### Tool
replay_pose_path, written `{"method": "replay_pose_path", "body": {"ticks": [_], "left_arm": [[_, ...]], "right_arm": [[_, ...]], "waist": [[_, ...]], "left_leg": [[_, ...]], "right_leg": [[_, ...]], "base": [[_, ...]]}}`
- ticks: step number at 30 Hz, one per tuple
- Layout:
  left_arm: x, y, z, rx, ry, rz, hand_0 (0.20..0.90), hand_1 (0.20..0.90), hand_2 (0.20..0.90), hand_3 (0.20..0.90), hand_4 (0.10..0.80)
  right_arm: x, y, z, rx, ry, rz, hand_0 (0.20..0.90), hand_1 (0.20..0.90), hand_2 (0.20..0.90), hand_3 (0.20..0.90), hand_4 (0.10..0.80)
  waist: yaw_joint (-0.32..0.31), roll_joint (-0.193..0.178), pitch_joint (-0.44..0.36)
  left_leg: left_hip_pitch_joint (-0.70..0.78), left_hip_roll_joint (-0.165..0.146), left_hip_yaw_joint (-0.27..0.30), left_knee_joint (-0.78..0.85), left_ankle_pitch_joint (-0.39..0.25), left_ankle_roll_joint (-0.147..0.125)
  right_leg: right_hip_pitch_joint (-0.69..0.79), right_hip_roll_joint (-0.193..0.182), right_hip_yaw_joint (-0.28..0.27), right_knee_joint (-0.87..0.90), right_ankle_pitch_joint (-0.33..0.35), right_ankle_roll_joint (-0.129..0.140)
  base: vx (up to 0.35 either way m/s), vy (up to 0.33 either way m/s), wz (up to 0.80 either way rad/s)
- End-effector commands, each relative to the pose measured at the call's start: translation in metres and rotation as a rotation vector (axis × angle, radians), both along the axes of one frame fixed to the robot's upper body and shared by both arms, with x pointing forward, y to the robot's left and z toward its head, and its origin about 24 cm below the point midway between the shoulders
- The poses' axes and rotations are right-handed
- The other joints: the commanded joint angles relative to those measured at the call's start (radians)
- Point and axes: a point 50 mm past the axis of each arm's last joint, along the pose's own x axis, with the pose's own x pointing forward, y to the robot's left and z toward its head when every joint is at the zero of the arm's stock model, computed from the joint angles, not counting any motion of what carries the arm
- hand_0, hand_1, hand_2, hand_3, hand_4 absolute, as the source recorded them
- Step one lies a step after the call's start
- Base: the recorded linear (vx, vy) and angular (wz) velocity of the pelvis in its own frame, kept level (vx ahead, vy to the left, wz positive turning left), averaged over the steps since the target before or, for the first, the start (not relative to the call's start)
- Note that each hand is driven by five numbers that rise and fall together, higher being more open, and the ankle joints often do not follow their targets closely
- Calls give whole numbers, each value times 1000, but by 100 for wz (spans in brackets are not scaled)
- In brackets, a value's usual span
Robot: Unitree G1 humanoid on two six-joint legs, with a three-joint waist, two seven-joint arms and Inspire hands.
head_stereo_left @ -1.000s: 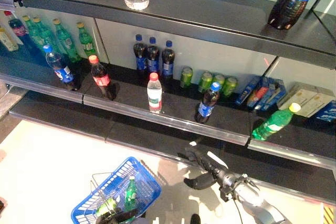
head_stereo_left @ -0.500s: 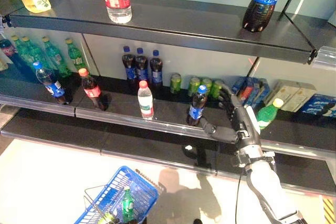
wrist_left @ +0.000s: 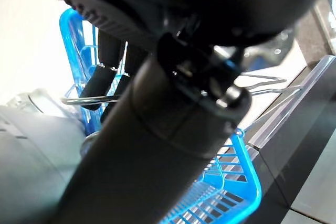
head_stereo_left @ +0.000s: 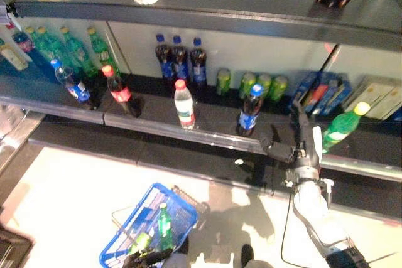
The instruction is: Pick up the drink and place into the basket.
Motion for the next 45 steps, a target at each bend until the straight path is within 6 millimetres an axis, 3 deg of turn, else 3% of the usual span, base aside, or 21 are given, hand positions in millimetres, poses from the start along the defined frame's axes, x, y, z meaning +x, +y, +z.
{"method": "replay_pose_path", "body": {"ticks": [1,16,25,31,45], "left_arm": [[-4,2,3,13,-66,-45,300,300,300,200,100],[41,-11,22,-46,-264,-83,300,300,300,200,100],[60,-11,31,-39,-320,-79,300,300,300,200,100],[73,-11,37,-40,-357,-80,300,300,300,200,100],[90,-14,46,-57,-401,-99,300,300,300,200,100]], "right_arm": [[4,14,65,47,-389,-29,900,900,900,900,800],[19,9,96,55,-507,-100,900,900,900,900,800],[27,22,115,60,-559,-53,900,900,900,900,800],[33,24,133,100,-615,-67,900,900,900,900,800],[57,10,170,250,-629,-112,900,900,900,900,800]], "waist": [[19,-50,27],[13,-19,162],[17,-13,227],[23,-11,252],[65,1,261]], "left_leg": [[-83,-7,-51,144,-28,24],[-187,-44,-58,207,-31,37],[-230,-55,-51,206,-21,48],[-245,-59,-48,201,-16,54],[-292,-84,-53,198,-16,72]], "right_leg": [[-45,-62,12,181,-66,-56],[-155,-54,58,241,-60,-70],[-204,-46,68,242,-44,-74],[-224,-43,68,243,-38,-74],[-295,-45,58,266,-32,-75]], "base": [[-14,46,3],[-37,15,0],[-59,5,-1],[-43,5,0],[7,16,4]]}}
